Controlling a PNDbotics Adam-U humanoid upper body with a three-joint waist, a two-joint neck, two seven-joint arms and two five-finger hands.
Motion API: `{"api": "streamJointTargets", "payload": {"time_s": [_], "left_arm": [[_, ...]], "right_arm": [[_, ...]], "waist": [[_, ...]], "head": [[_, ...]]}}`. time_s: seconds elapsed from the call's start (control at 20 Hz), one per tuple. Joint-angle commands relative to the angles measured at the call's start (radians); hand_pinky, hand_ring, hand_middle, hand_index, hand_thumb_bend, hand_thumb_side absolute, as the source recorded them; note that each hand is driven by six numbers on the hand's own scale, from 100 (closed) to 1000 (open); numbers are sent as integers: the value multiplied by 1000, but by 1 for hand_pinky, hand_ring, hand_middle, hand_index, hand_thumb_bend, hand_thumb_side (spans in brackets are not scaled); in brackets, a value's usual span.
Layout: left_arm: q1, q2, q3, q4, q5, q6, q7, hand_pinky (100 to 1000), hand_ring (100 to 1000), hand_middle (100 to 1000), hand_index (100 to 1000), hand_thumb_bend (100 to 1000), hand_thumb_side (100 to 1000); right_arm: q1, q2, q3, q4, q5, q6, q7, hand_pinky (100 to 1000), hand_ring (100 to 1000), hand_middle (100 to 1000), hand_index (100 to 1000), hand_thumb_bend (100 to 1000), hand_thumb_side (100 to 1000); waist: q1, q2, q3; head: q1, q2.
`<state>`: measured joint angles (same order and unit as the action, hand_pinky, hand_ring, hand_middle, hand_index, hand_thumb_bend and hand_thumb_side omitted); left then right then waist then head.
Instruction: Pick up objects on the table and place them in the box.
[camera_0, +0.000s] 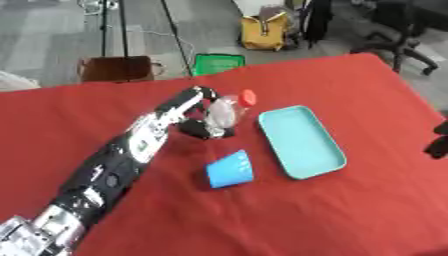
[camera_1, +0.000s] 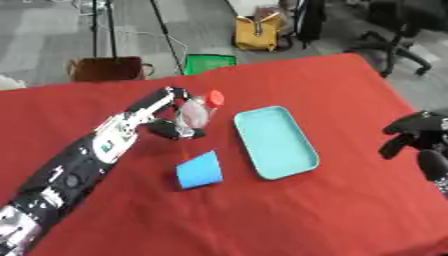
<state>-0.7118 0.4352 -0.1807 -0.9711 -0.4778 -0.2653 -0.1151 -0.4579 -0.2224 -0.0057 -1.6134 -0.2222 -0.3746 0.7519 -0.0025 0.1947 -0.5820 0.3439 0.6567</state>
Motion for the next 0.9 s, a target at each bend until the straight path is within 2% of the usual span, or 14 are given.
{"api": "streamJointTargets", "payload": {"time_s": [0.05,0.2,0.25,0.35,0.6,0.65,0.9], "left_arm": [[-24,11,9,-26,28,22,44,556,766,586,670,354,311],[-22,11,3,-31,39,37,84,548,754,564,650,314,273],[-21,11,1,-31,40,40,93,535,737,535,618,185,220],[-20,10,1,-30,47,49,110,517,713,506,581,100,193],[-26,6,-3,-32,95,60,127,504,704,492,564,100,231],[-28,6,-8,-36,107,57,121,512,711,500,571,100,269],[-44,6,-68,-78,177,5,57,532,734,512,584,100,335]], "right_arm": [[-14,-9,-4,-8,-5,-154,155,610,555,689,767,189,485],[-13,-9,-4,-8,-5,-153,155,610,555,689,767,189,485],[-14,-9,-4,-8,-5,-153,155,610,555,689,767,189,485],[-14,-9,-4,-8,-5,-153,155,610,555,689,767,189,485],[-14,-8,-3,-8,-6,-154,155,610,555,689,767,187,486],[-14,-7,-3,-8,-6,-154,155,610,555,689,767,187,486],[-14,-3,2,-12,-11,-152,155,611,556,690,768,183,486]], "waist": [[-4,-19,-2],[-3,-21,-1],[-3,-21,-1],[-3,-21,1],[-6,-21,-1],[-6,-22,-3],[-3,-27,-27]], "head": [[1,-13],[0,-15],[0,-15],[-1,-15],[0,-15],[2,-15],[14,-14]]}}
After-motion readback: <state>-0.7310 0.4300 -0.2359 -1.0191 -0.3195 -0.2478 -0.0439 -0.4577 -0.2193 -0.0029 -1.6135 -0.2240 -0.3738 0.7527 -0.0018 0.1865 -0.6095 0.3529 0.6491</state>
